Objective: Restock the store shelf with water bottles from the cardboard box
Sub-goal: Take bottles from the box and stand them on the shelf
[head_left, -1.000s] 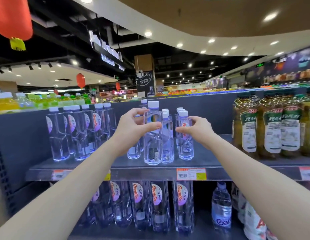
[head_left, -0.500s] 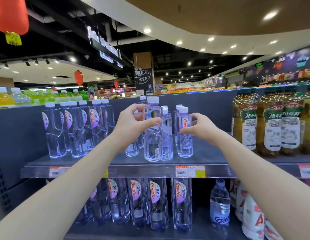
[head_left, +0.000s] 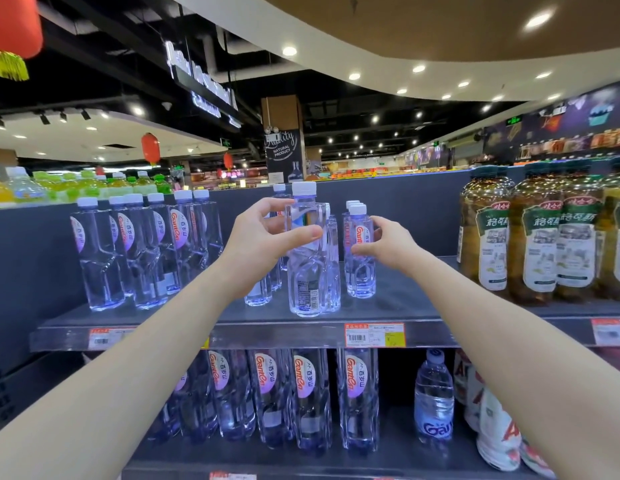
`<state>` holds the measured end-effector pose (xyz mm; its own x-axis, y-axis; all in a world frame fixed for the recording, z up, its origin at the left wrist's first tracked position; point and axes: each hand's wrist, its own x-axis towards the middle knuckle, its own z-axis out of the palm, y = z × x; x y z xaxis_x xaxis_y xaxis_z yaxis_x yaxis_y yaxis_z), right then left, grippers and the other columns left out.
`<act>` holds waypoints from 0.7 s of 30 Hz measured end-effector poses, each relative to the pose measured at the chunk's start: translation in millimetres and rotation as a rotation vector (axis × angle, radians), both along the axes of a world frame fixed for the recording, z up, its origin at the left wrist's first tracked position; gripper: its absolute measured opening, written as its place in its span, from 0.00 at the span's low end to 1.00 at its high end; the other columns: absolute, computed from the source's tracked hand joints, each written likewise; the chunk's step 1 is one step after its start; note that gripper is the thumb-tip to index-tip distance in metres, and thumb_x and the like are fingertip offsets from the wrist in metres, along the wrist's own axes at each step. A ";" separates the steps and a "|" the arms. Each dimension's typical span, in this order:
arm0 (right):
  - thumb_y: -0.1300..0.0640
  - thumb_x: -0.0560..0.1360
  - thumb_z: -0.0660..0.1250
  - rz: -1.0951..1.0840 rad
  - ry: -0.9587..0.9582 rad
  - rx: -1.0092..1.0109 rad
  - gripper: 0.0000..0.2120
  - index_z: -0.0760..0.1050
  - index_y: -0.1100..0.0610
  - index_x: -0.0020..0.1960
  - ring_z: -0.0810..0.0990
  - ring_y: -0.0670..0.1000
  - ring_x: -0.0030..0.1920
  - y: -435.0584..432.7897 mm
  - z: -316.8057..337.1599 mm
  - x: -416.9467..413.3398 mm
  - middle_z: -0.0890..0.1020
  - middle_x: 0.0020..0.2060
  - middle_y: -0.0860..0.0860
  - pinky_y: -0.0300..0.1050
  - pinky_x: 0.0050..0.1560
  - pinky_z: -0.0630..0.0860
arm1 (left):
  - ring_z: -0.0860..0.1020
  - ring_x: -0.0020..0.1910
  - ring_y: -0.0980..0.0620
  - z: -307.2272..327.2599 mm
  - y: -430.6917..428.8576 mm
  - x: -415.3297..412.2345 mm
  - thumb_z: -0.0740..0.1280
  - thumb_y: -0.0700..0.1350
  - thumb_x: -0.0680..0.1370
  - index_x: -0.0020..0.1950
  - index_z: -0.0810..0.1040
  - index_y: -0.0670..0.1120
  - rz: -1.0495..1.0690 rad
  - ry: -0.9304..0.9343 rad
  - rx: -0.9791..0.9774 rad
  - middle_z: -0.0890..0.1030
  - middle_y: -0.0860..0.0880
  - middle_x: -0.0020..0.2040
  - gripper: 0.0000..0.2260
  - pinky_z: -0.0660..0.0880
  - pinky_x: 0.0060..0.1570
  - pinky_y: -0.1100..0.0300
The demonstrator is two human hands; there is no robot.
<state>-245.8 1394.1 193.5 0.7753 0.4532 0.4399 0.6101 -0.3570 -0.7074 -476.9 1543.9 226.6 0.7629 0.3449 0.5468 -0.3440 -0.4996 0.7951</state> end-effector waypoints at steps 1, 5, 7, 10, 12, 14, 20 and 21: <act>0.53 0.71 0.80 -0.002 -0.001 -0.008 0.21 0.78 0.51 0.60 0.82 0.46 0.45 0.0 0.2 0.0 0.83 0.44 0.44 0.41 0.41 0.74 | 0.86 0.52 0.54 -1.0 0.3 -0.2 0.80 0.49 0.72 0.66 0.76 0.53 -0.003 -0.001 -0.003 0.88 0.51 0.52 0.25 0.78 0.48 0.57; 0.53 0.72 0.79 0.007 -0.002 -0.020 0.22 0.77 0.51 0.63 0.84 0.51 0.50 0.8 -1.2 -0.1 0.85 0.48 0.47 0.45 0.48 0.75 | 0.86 0.52 0.53 -6.8 0.5 0.7 0.80 0.49 0.72 0.66 0.76 0.53 -0.019 0.002 -0.009 0.88 0.51 0.52 0.25 0.80 0.50 0.55; 0.51 0.72 0.79 0.004 0.039 -0.029 0.32 0.71 0.51 0.72 0.83 0.51 0.54 -0.6 -1.1 -2.4 0.84 0.55 0.48 0.47 0.54 0.77 | 0.87 0.51 0.54 -9.1 -1.8 2.3 0.80 0.48 0.72 0.64 0.76 0.54 -0.028 0.006 -0.010 0.88 0.51 0.51 0.23 0.80 0.51 0.54; 0.42 0.68 0.81 -0.064 0.126 -0.008 0.51 0.58 0.55 0.81 0.80 0.55 0.62 -5.1 1.0 -9.3 0.78 0.67 0.52 0.52 0.63 0.77 | 0.86 0.49 0.56 -9.7 -7.9 6.7 0.81 0.48 0.72 0.60 0.76 0.57 -0.034 0.000 0.005 0.88 0.52 0.50 0.21 0.81 0.50 0.57; 0.45 0.72 0.78 -0.115 0.138 0.026 0.43 0.62 0.58 0.78 0.80 0.51 0.53 -11.8 6.7 -19.3 0.77 0.63 0.52 0.48 0.54 0.75 | 0.86 0.48 0.58 -9.1 -14.4 10.9 0.81 0.49 0.72 0.61 0.76 0.57 -0.047 -0.009 0.010 0.88 0.53 0.50 0.22 0.80 0.45 0.62; 0.51 0.76 0.74 -0.131 0.096 0.056 0.27 0.68 0.57 0.70 0.76 0.47 0.44 -19.0 13.7 -29.3 0.78 0.56 0.51 0.45 0.46 0.73 | 0.86 0.48 0.58 -8.8 -23.0 16.5 0.81 0.48 0.72 0.63 0.76 0.54 -0.060 -0.021 0.004 0.88 0.54 0.50 0.24 0.79 0.42 0.66; 0.65 0.76 0.68 0.179 0.143 0.137 0.12 0.77 0.56 0.58 0.85 0.56 0.51 -50.2 24.2 -65.9 0.84 0.55 0.58 0.52 0.53 0.83 | 0.84 0.45 0.63 -9.9 -55.5 38.4 0.81 0.49 0.71 0.62 0.77 0.57 -0.052 -0.070 0.033 0.82 0.58 0.56 0.22 0.78 0.44 0.65; 0.65 0.75 0.68 0.249 0.161 0.117 0.14 0.78 0.57 0.60 0.86 0.59 0.52 -57.6 23.8 -71.3 0.85 0.55 0.59 0.55 0.56 0.83 | 0.83 0.44 0.64 -11.8 -60.2 43.2 0.81 0.49 0.71 0.62 0.78 0.56 -0.048 -0.080 0.035 0.82 0.59 0.56 0.22 0.78 0.44 0.65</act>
